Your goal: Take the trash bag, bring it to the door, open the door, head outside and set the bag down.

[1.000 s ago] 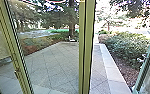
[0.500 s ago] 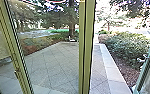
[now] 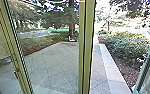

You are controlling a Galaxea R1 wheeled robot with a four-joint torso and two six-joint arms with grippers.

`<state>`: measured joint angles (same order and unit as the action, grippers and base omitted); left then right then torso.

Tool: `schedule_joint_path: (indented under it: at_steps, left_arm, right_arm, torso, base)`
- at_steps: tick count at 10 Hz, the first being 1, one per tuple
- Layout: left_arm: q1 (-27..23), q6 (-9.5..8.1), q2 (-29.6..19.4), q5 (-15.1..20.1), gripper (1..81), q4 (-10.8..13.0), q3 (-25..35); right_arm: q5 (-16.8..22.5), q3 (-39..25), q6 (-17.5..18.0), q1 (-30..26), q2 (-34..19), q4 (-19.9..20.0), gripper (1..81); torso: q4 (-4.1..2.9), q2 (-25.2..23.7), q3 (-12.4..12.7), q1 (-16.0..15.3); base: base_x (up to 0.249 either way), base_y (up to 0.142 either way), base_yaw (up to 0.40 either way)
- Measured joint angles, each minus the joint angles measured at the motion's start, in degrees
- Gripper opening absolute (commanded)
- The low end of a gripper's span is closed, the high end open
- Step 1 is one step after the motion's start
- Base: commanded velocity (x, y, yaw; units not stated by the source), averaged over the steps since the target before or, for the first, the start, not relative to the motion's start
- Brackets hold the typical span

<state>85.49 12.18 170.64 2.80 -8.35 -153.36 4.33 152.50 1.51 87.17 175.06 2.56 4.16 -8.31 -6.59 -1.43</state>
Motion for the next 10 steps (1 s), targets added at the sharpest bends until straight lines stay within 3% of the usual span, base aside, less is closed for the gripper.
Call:
schedule_joint_path:
  at_steps: [10]
  left_arm:
    - [-0.38,0.00,0.13,0.09,1.0,0.01,0.18]
  right_arm:
    - [-0.20,0.11,0.27,0.33,0.13,-0.22,81.1]
  torso:
    - [0.00,0.00,0.00,0.02]
  base:
    - [0.000,0.000,-0.324]
